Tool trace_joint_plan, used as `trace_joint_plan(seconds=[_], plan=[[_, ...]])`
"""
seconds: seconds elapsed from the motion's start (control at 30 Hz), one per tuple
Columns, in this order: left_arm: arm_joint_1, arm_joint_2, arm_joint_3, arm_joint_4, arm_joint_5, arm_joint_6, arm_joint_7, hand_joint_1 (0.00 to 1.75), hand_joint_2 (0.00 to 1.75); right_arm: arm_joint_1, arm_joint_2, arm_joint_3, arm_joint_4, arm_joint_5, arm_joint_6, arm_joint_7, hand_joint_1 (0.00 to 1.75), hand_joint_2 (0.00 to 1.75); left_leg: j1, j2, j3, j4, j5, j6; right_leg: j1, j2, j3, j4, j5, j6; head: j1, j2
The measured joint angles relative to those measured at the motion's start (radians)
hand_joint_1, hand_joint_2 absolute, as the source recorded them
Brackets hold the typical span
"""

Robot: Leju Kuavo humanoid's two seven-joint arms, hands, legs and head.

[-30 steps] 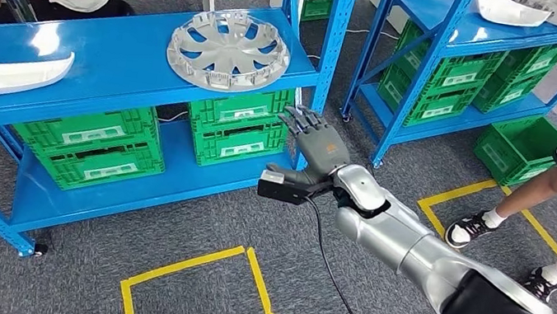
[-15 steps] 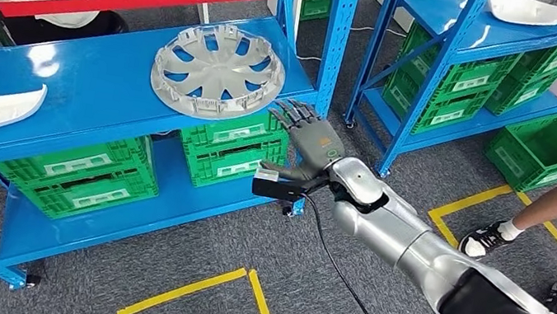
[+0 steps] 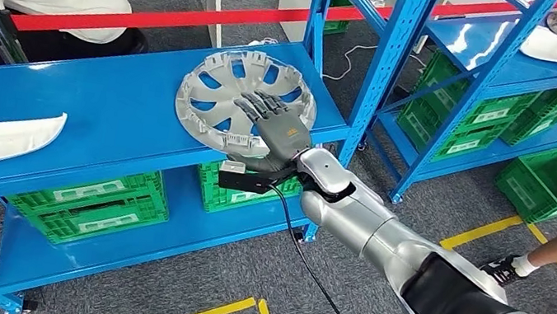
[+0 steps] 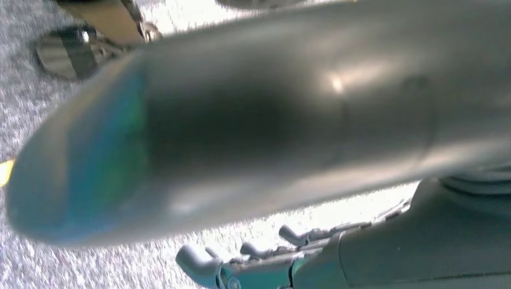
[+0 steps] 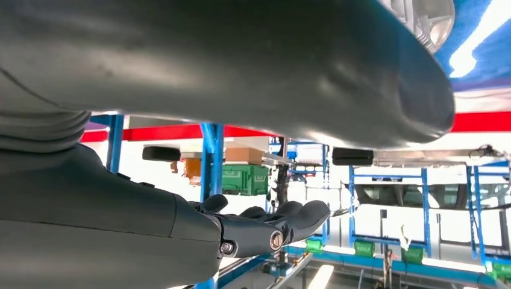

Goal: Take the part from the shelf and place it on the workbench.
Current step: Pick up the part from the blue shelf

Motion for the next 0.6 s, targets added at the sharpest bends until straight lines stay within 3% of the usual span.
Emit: trace_joint_plan(seconds=[0.07, 0.1, 0.13, 0.23, 0.27, 0.37, 0.43, 0.47, 0.53, 0.57, 0.6], plan=[[-0.001, -0.002, 0.0, 0.0, -0.003, 0.0, 0.003, 0.0, 0.0, 0.01, -0.003, 0.001, 0.006, -0.003, -0.004, 0.0, 0.0, 0.0, -0.001, -0.005, 0.034, 0.0, -0.029, 0.0, 0.001, 0.0, -0.049, -0.011, -0.063, 0.0, 0.001, 0.0], [-0.002, -0.003, 0.0, 0.0, -0.004, 0.0, 0.004, 0.0, 0.0, 0.015, -0.005, 0.001, 0.007, -0.004, -0.005, 0.0, 0.0, 0.0, -0.002, -0.007, 0.054, 0.0, -0.045, -0.001, 0.002, 0.0, -0.058, -0.048, -0.059, -0.002, 0.001, 0.0], [-0.003, -0.004, 0.0, 0.0, -0.006, 0.0, 0.004, 0.0, 0.0, 0.02, -0.008, 0.001, 0.008, -0.006, -0.006, 0.0, 0.0, 0.0, -0.003, -0.008, 0.073, -0.001, -0.061, -0.002, 0.003, 0.0, -0.059, -0.104, -0.015, -0.007, 0.001, 0.0], [-0.009, -0.008, 0.0, 0.002, -0.012, -0.002, 0.004, 0.0, 0.0, 0.033, -0.016, 0.002, 0.013, -0.021, -0.004, 0.001, 0.0, 0.0, -0.01, -0.013, 0.113, 0.005, -0.106, -0.013, 0.013, 0.0, -0.051, -0.252, 0.18, -0.025, -0.003, 0.0], [-0.01, -0.009, 0.0, 0.003, -0.013, -0.003, 0.004, 0.0, 0.0, 0.037, -0.019, 0.002, 0.014, -0.028, -0.003, 0.001, 0.0, 0.0, -0.012, -0.014, 0.123, 0.009, -0.116, -0.018, 0.015, 0.001, -0.046, -0.266, 0.207, -0.031, -0.005, 0.0], [-0.016, -0.009, 0.0, 0.003, -0.014, -0.006, 0.014, 0.0, 0.0, 0.046, -0.022, 0.0, 0.012, -0.056, 0.0, 0.003, 0.0, 0.0, -0.014, -0.012, 0.129, 0.039, -0.123, -0.033, 0.01, 0.003, -0.016, -0.274, 0.205, -0.052, -0.007, 0.0], [-0.021, -0.009, 0.0, 0.003, -0.014, -0.008, 0.023, 0.0, 0.0, 0.057, -0.022, -0.001, 0.008, -0.073, 0.004, 0.014, 0.0, 0.0, -0.01, -0.005, 0.081, 0.12, -0.137, -0.045, 0.007, 0.003, 0.003, -0.28, 0.194, -0.063, -0.009, 0.0], [-0.022, -0.009, 0.0, 0.003, -0.015, -0.008, 0.025, 0.0, 0.0, 0.067, -0.022, -0.001, 0.006, -0.081, 0.005, 0.024, 0.0, 0.0, -0.007, -0.002, 0.045, 0.175, -0.158, -0.052, 0.006, 0.002, 0.012, -0.281, 0.186, -0.066, -0.01, 0.0], [-0.02, -0.01, 0.0, 0.003, -0.016, -0.008, 0.026, 0.0, 0.0, 0.095, -0.022, -0.001, -0.004, -0.095, 0.008, 0.043, 0.0, 0.87, -0.001, 0.001, -0.024, 0.255, -0.206, -0.063, 0.005, 0.002, 0.031, -0.282, 0.167, -0.066, -0.01, 0.0], [-0.019, -0.01, 0.0, 0.003, -0.017, -0.009, 0.025, 0.0, 0.0, 0.11, -0.022, -0.001, -0.01, -0.103, 0.012, 0.05, 0.0, 1.31, 0.001, 0.001, -0.044, 0.258, -0.208, -0.066, 0.005, 0.002, 0.043, -0.282, 0.157, -0.065, -0.01, 0.0], [-0.017, -0.009, 0.0, 0.003, -0.018, -0.009, 0.023, 0.0, 0.0, 0.123, -0.022, -0.002, -0.016, -0.113, 0.016, 0.055, 0.0, 1.75, 0.003, 0.002, -0.049, 0.231, -0.185, -0.066, 0.004, 0.002, 0.055, -0.281, 0.147, -0.063, -0.01, 0.0]])
